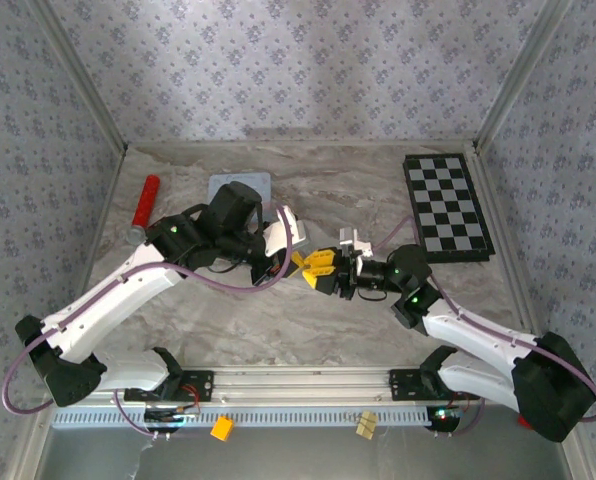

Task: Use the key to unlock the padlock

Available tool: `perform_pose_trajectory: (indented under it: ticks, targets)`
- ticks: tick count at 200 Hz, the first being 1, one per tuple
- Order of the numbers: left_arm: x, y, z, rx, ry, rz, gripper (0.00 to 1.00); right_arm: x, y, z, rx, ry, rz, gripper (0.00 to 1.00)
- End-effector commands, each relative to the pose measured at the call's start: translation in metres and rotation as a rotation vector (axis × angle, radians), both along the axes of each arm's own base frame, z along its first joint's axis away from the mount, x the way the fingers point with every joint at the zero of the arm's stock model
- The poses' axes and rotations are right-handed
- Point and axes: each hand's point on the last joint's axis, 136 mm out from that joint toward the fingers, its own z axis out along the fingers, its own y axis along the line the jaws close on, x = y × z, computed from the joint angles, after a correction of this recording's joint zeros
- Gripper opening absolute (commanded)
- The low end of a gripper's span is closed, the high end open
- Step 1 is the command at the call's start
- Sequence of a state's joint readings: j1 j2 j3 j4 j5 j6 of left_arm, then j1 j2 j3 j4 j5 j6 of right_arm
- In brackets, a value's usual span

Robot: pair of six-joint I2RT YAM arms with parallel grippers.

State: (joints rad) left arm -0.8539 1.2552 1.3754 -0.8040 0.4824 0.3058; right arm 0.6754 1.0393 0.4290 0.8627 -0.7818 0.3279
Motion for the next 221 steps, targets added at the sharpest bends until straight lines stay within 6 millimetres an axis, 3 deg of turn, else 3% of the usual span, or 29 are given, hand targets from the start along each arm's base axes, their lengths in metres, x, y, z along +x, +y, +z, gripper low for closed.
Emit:
perform_pose_trajectory:
  ticks: [1, 116, 147, 160, 181, 203, 221]
  targets:
    - [-0.004, -0.002, 0.006, -0.025, -0.006, -0.018, 0.0, -0.001, -0.002, 0.015, 0.027, -0.042, -0.002, 0.25]
    - [0.0, 0.0, 0.002, -0.017, -0.008, 0.004, 0.01, -0.004, -0.004, 0.016, 0.03, -0.022, 0.027, 0.0]
    - [0.008, 0.002, 0.007, -0.042, -0.023, 0.044, 0.15, -0.002, -0.004, 0.01, 0.005, 0.006, 0.028, 0.0]
    - [0.017, 0.005, 0.011, -0.064, -0.04, 0.093, 0.27, 0.002, -0.004, 0.006, -0.012, 0.028, 0.006, 0.0]
    - [0.051, 0.024, 0.03, -0.19, -0.081, 0.293, 0.4, 0.02, -0.01, -0.012, -0.083, 0.122, -0.098, 0.0]
    - [0.089, 0.069, 0.048, -0.414, -0.068, 0.56, 0.53, 0.036, -0.02, -0.034, -0.131, 0.214, -0.204, 0.0]
    - [0.117, 0.106, 0.029, -0.493, 0.013, 0.763, 0.56, 0.048, -0.028, -0.048, -0.146, 0.3, -0.289, 0.0]
